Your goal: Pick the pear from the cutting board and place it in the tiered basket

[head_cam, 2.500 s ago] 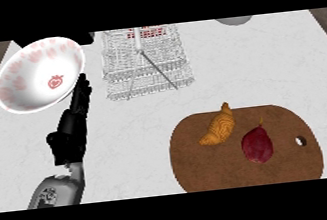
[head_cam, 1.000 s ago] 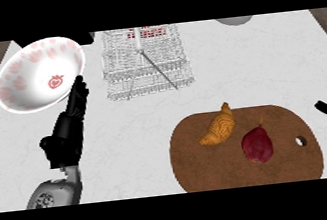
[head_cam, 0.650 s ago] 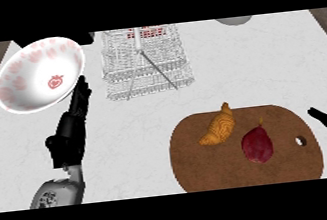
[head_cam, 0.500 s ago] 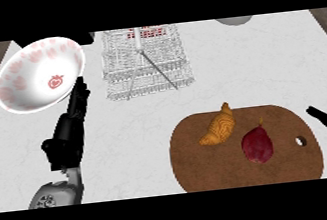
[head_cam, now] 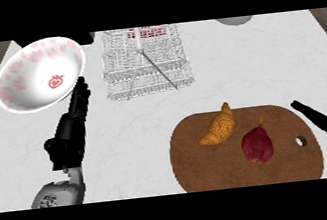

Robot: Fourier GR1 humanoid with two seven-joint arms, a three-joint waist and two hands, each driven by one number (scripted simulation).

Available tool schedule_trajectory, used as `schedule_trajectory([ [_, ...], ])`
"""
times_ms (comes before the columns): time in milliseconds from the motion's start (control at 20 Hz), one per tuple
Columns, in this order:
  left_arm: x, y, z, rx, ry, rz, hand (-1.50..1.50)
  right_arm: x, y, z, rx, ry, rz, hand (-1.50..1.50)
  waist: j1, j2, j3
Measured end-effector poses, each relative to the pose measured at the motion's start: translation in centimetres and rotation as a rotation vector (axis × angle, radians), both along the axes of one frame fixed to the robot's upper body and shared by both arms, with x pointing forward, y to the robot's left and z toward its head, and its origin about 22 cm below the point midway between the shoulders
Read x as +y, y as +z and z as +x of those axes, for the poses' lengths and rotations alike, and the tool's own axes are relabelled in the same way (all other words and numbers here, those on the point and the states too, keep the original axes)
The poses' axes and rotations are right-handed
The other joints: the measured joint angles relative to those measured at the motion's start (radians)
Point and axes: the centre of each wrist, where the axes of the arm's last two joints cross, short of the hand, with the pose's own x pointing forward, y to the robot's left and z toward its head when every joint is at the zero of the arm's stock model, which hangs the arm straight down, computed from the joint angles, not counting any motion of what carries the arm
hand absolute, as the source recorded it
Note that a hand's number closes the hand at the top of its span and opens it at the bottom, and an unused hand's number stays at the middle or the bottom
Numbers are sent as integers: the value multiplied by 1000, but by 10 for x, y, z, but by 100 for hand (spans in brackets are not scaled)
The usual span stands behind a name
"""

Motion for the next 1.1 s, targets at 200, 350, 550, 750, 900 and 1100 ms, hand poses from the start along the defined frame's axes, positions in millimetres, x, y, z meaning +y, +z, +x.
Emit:
schedule_trajectory([
  [200,5,-1,-2,3,-4,2,0,4,-6,9,15,5,9,-150,1,0,0],
  [350,-1,0,-1,1,-4,0,0,8,-13,11,30,8,11,-150,0,0,0],
  [550,4,3,6,-5,-1,-4,0,7,-23,10,41,10,8,-150,-1,0,0],
  [750,1,0,0,-4,-7,-3,0,20,-25,25,42,9,8,-150,1,0,0],
  [900,3,-3,3,-1,-3,-4,0,18,-30,24,47,5,17,-150,0,0,0],
  [1100,3,0,5,-1,-7,-2,0,29,-34,32,55,4,21,-150,0,0,0],
])
